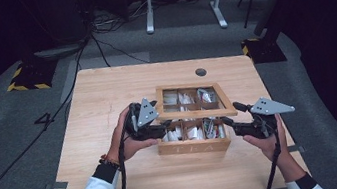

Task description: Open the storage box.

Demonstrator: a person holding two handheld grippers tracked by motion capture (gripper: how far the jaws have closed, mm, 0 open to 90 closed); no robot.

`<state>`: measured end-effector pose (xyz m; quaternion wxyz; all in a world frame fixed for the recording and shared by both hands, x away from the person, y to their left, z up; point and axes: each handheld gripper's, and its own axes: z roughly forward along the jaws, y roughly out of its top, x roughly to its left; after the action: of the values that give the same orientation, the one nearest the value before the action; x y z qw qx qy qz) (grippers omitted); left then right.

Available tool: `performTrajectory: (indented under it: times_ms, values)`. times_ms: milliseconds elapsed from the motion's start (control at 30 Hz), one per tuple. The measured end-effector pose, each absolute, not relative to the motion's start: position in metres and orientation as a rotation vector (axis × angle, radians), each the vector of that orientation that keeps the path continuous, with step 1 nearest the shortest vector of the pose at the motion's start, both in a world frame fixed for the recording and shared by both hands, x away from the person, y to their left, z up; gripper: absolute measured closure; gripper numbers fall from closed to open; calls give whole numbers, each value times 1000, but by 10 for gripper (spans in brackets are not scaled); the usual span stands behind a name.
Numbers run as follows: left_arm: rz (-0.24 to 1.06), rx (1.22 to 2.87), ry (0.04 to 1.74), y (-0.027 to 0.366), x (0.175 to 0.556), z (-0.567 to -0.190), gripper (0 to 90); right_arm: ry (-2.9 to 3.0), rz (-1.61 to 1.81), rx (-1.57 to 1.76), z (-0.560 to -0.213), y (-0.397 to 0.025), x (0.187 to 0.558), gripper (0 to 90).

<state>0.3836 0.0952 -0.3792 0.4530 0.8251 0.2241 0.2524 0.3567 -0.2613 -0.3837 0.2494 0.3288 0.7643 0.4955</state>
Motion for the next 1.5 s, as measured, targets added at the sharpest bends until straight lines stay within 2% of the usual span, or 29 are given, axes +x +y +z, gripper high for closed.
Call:
performTrajectory:
  times_ms: [133, 367, 433, 600, 967, 1500]
  values:
    - [641, 2037, 526, 94, 386, -376, 282, 2069, 1361, 897, -381, -262, 358, 348]
    - [614, 2037, 464, 92, 393, -371, 378, 2045, 1395, 913, -379, -263, 361, 365]
    - [609, 2039, 449, 91, 394, -369, 434, 2037, 1409, 922, -378, -265, 362, 366]
    - [623, 2047, 434, 90, 397, -365, 464, 2048, 1409, 933, -380, -268, 363, 355]
    - [623, 2026, 439, 92, 408, -354, 489, 2055, 1350, 961, -391, -298, 360, 340]
    - [590, 1990, 459, 93, 427, -338, 490, 2042, 1203, 1133, -429, -356, 359, 326]
